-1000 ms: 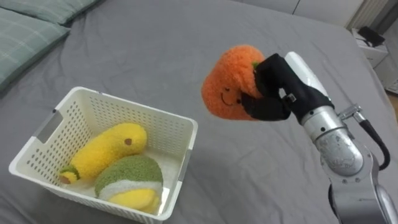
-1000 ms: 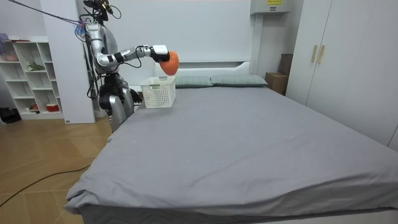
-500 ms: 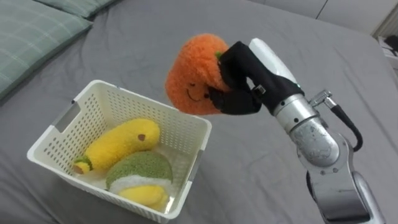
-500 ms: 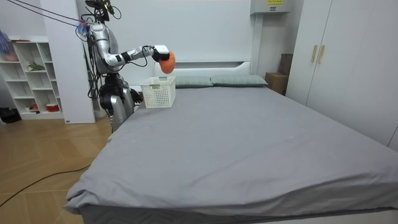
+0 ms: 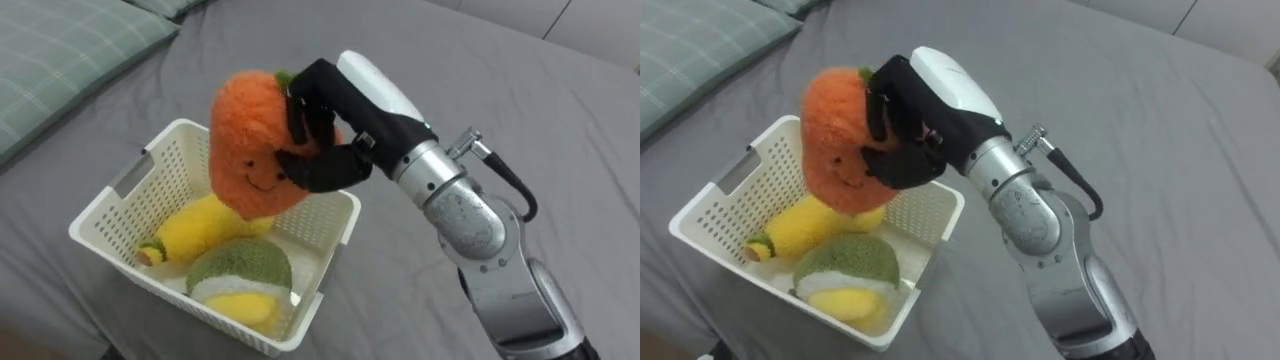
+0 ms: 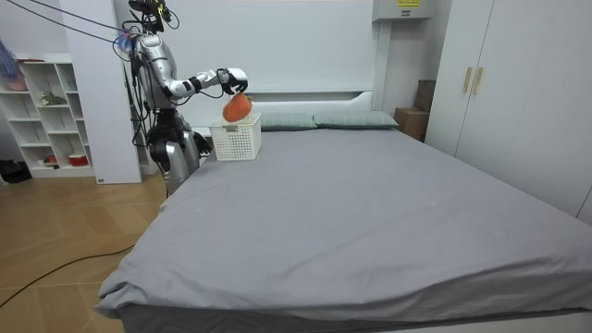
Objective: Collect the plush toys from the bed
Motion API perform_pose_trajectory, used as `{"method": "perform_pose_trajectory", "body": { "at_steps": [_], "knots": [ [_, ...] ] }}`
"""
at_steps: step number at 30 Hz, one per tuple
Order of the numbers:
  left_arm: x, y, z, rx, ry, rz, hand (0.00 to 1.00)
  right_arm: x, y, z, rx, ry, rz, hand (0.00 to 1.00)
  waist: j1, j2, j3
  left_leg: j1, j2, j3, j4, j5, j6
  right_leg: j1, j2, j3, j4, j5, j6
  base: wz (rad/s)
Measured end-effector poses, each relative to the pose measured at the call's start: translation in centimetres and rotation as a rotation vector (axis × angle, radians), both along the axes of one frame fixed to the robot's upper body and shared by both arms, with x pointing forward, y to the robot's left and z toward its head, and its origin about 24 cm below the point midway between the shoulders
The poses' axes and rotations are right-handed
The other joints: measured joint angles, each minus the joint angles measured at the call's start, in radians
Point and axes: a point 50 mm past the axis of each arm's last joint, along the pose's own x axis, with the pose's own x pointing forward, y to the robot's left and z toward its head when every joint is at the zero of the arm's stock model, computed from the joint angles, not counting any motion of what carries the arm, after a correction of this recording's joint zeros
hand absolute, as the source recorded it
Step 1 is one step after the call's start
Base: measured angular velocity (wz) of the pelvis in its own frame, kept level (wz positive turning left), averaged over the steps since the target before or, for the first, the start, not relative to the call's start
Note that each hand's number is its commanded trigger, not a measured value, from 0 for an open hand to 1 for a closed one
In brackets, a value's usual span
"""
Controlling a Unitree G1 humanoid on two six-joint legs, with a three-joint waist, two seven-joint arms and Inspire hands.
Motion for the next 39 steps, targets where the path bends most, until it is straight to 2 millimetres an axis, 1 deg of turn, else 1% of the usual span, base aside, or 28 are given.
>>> {"method": "perform_pose_trajectory", "body": {
  "at_steps": [8, 13, 18, 24, 27, 29, 31, 32, 34, 38, 39],
  "knots": [
    [0.0, 0.0, 0.0, 0.000, 0.002, 0.000, 0.00, 0.0, 0.2, -0.2, 0.002, 0.010, 0.009, 0.00, 0.000, 0.000, -0.0001, 0.000, 0.000, 0.000, 0.000, 0.000, 0.000, 0.001, 0.000, 0.000, 0.000, 0.000, 0.000, 0.00],
    [-0.1, 0.1, 0.0, 0.014, -0.001, 0.007, 0.00, 0.3, -0.1, -1.2, -0.013, 0.050, -0.008, 0.00, -0.001, 0.000, -0.0002, 0.001, -0.001, -0.001, 0.000, 0.000, 0.000, 0.002, -0.001, -0.002, 0.000, 0.000, 0.000, 0.00],
    [-0.2, 0.1, 0.0, 0.015, 0.001, 0.008, 0.00, -0.1, -0.5, -2.2, 0.001, 0.092, -0.023, 0.00, -0.001, -0.001, -0.0004, 0.002, -0.001, -0.001, 0.000, 0.000, 0.000, 0.002, 0.000, -0.001, 0.000, 0.000, 0.000, 0.00],
    [-0.2, 0.1, -0.1, 0.007, 0.007, 0.006, 0.00, -0.3, -0.6, -2.7, 0.021, 0.123, -0.022, 0.00, -0.005, 0.000, -0.0003, 0.003, -0.001, 0.000, 0.000, 0.000, 0.000, 0.004, 0.000, 0.000, 0.000, 0.000, 0.000, 0.00],
    [-0.6, 0.1, -0.2, -0.008, 0.021, 0.006, 0.00, -0.5, -0.9, -3.3, 0.045, 0.157, -0.028, 0.00, -0.007, -0.001, -0.0004, 0.009, -0.001, 0.000, 0.000, 0.000, 0.000, 0.010, 0.000, 0.000, -0.001, 0.000, 0.000, 0.00],
    [-0.9, 0.1, -0.3, -0.009, 0.030, 0.008, 0.00, -0.9, -1.2, -4.0, 0.054, 0.191, -0.034, 0.00, -0.013, 0.000, 0.0002, 0.016, -0.001, 0.000, -0.002, 0.000, 0.000, 0.019, 0.000, -0.001, -0.005, 0.000, 0.000, 0.00],
    [-1.4, 0.2, -0.4, -0.008, 0.040, 0.012, 0.00, -1.2, -1.4, -4.9, 0.070, 0.238, -0.040, 0.00, -0.033, 0.001, 0.0007, 0.015, -0.002, -0.001, -0.002, -0.001, 0.000, 0.022, -0.001, -0.001, -0.010, 0.000, 0.000, 0.00],
    [-1.4, 0.2, -0.4, -0.008, 0.041, 0.012, 0.00, -1.3, -1.5, -5.1, 0.073, 0.247, -0.045, 0.00, -0.035, 0.001, 0.0008, 0.014, -0.002, 0.000, -0.001, -0.001, 0.000, 0.020, -0.001, 0.000, -0.010, 0.000, 0.000, 0.00],
    [-1.5, 0.2, -0.4, -0.004, 0.043, 0.015, 0.00, -1.3, -2.2, -5.7, 0.074, 0.270, -0.079, 0.00, -0.051, 0.001, 0.0008, 0.007, -0.002, 0.000, 0.000, -0.001, 0.000, 0.018, -0.001, 0.001, -0.010, 0.000, 0.000, 0.00],
    [-1.6, 0.2, -0.4, -0.002, 0.040, 0.025, 0.00, -1.1, -4.0, -5.8, 0.122, 0.270, -0.159, 0.00, -0.071, 0.003, 0.0017, 0.007, -0.002, 0.002, 0.001, 0.000, 0.000, 0.017, -0.001, 0.004, -0.010, 0.000, 0.000, 0.00],
    [-1.6, 0.2, -0.4, -0.001, 0.038, 0.029, 0.00, -1.0, -4.4, -5.6, 0.149, 0.267, -0.180, 0.00, -0.082, 0.003, 0.0018, 0.010, -0.002, 0.002, 0.001, 0.000, 0.000, 0.017, 0.000, 0.005, -0.011, 0.000, 0.000, 0.00]
  ]
}}
